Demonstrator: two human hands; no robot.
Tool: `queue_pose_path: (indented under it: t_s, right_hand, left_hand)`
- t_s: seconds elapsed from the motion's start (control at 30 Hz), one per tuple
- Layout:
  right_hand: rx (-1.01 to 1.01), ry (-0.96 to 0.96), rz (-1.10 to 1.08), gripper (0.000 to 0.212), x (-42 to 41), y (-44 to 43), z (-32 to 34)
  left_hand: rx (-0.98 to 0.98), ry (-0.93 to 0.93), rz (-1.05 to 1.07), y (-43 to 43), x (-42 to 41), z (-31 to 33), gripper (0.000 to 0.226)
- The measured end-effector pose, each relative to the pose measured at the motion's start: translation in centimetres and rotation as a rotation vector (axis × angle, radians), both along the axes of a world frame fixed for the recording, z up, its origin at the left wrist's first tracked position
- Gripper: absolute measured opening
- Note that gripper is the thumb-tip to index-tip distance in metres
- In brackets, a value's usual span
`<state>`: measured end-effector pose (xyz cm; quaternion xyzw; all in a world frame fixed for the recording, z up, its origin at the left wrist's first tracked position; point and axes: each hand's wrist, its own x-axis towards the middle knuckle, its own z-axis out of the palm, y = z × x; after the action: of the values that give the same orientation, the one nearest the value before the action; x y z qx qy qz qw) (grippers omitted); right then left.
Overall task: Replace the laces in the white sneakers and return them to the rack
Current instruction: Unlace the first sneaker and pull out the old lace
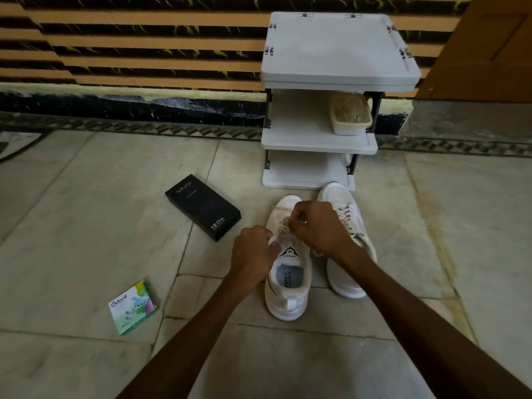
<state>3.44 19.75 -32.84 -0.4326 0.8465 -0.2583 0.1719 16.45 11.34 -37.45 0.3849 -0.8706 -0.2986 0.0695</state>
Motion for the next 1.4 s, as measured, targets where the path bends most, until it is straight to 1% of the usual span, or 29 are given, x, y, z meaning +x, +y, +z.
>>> queue_pose_path:
  t_s: [0.03,0.07,0.17,0.23,0.27,0.33,0.43,0.5,0.53,0.57,0.6,0.67,0.7,0.77,0.83,0.9,1.03,1.07,1.13,1.2,1.3,1.37,1.4]
  right_hand:
    - [0.051,0.087,0.044,0.018,0.2,0.0,-0.7]
    - [0.086,0.120,0.079,0.016,0.5,0.0,-1.2]
    - [0.161,0.130,0.137,0.009,0.6,-0.2,-1.2]
    - [0.120,0.094,0.124,0.021,0.3,-0.6,-0.9]
    - [0.078,0.056,0.099,0.025,0.3,-0.7,-0.6]
    - [-0.039,-0.109,0.024,0.020,0.2,-0.8,0.4]
    - [-0.360,-0.507,-0.069,0.010,0.3,-0.1,4.2]
    - [-0.557,-0.581,-0.076,0.014,-0.3,0.2,7.9]
    - [-0.616,-0.589,-0.083,0.015,-0.7,0.3,9.7]
    - [-0.627,-0.586,-0.090,0.014,-1.1,0.3,10.9]
    - [-0.595,-0.567,-0.092,0.012,-1.4,0.2,11.7]
    - [-0.446,-0.519,-0.078,0.008,-1.3,-0.1,11.3]
    - [-0.364,-0.507,-0.065,0.007,-1.0,-0.1,10.5]
    - [-0.239,-0.450,-0.037,0.010,-0.3,-0.1,8.2]
    - [-0.173,-0.285,-0.004,0.015,0.0,0.0,5.9]
    - [-0.118,-0.141,0.019,0.014,-0.1,0.1,4.2]
    - [0.165,0.104,0.147,0.015,-0.2,0.8,2.2]
    - [0.201,0.175,0.166,0.018,0.0,1.1,1.8]
    - [0.187,0.246,0.109,0.029,0.7,1.9,1.0]
    - [0.139,0.274,-0.029,0.031,1.8,2.7,0.6]
    - [0.086,0.337,-0.160,0.039,3.3,3.8,0.0]
    - [0.085,0.465,-0.203,0.045,4.0,4.1,-0.4]
    - [0.091,0.511,-0.207,0.044,4.3,4.2,-0.6]
  left_hand:
    - [-0.010,-0.002,-0.001,0.1,0.0,0.0,0.021]
    - [-0.020,-0.002,0.003,0.1,-0.1,-0.1,0.024]
    - [-0.026,-0.010,0.024,0.3,-0.2,-0.2,0.025]
    - [-0.027,-0.007,0.022,0.2,-0.2,-0.2,0.024]
    - [-0.025,-0.004,0.015,0.2,-0.2,-0.2,0.023]
    - [-0.016,-0.004,0.010,0.2,-0.1,0.0,0.021]
    - [-0.018,-0.007,0.018,0.0,0.1,-0.2,0.019]
    - [-0.016,-0.019,0.027,0.2,0.0,-0.1,0.018]
    - [-0.019,-0.027,0.025,0.3,-0.1,0.0,0.018]
    - [-0.024,-0.036,0.021,0.3,-0.1,0.0,0.018]
    - [-0.030,-0.046,0.014,0.4,-0.2,0.2,0.018]
    - [-0.037,-0.039,0.009,0.6,-0.2,0.4,0.016]
    - [-0.035,-0.005,0.004,0.7,-0.2,0.5,0.013]
    - [-0.054,0.075,-0.020,1.0,-0.1,0.5,0.021]
    - [-0.065,0.081,-0.069,1.2,-0.3,0.7,0.028]
    - [-0.058,0.044,-0.114,1.3,-0.6,0.9,0.029]
    - [-0.103,-0.044,-0.185,1.5,-1.2,0.9,0.030]
    - [-0.125,-0.063,-0.193,1.6,-1.4,0.9,0.029]
    - [-0.161,-0.078,-0.209,1.6,-1.7,0.8,0.027]
    - [-0.158,-0.061,-0.228,1.2,-2.0,0.6,0.027]
    - [0.034,0.084,-0.191,0.4,-2.2,-0.1,0.021]
    - [0.110,0.153,-0.167,0.2,-2.2,-0.3,0.016]
    - [0.141,0.168,-0.150,0.2,-2.2,-0.4,0.013]
